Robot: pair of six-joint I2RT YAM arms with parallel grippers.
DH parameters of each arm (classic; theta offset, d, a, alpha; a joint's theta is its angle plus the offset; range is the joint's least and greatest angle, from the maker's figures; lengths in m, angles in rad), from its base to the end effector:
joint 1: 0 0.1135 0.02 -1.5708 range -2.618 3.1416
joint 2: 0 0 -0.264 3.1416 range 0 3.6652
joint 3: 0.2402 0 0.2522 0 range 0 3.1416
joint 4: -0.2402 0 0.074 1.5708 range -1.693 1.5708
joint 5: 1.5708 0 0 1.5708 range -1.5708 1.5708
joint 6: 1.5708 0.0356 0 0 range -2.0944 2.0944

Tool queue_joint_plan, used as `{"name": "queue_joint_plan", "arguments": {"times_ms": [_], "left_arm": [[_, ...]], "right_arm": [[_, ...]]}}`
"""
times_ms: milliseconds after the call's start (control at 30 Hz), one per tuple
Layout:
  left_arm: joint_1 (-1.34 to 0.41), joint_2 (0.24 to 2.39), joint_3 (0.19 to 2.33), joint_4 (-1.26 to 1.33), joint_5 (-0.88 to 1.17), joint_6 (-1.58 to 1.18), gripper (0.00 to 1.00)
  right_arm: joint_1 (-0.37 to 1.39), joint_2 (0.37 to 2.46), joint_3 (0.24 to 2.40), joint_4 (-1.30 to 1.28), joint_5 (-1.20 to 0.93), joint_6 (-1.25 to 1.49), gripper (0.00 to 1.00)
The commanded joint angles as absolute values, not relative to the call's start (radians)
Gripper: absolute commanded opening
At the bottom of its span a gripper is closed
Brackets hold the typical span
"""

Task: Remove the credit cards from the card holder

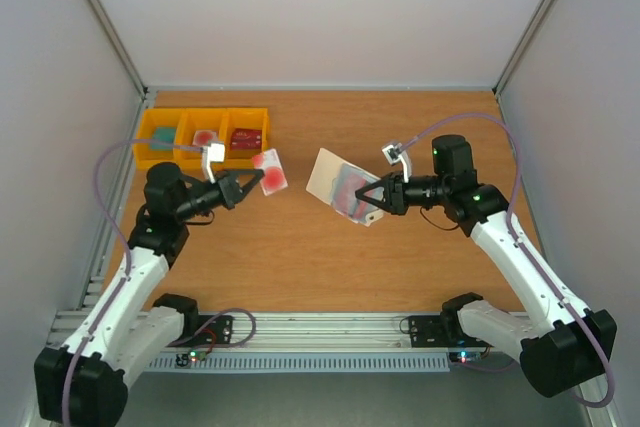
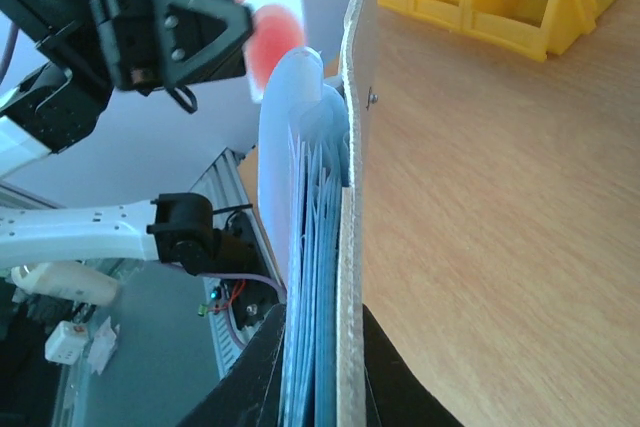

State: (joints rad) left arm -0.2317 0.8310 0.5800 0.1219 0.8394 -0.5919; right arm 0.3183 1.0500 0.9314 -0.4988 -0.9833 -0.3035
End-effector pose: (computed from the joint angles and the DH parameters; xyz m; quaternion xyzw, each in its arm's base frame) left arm 0.1800 -0.0697 0.2932 0.1417 0.7231 -0.5218 0.4298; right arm 0.1953 0.0956 0.3188 -0.4458 0.6795 0.4224 0.4014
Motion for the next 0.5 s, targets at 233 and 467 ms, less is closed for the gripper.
{"name": "queue_joint_plan", "arguments": {"times_ms": [233,467], "left_arm": [[0.142,1.116,0.944,-0.474,0.347,-0.796,0.0],[0.206,1.567,1.631,-0.938,0.295,-0.583,0.0]], "right_arm": [[0.308,1.055,0.939,-0.353,-1.006,-0.232,0.01],[0.309,1.096,1.031,-0.374,-1.019,-0.218,0.01]]}}
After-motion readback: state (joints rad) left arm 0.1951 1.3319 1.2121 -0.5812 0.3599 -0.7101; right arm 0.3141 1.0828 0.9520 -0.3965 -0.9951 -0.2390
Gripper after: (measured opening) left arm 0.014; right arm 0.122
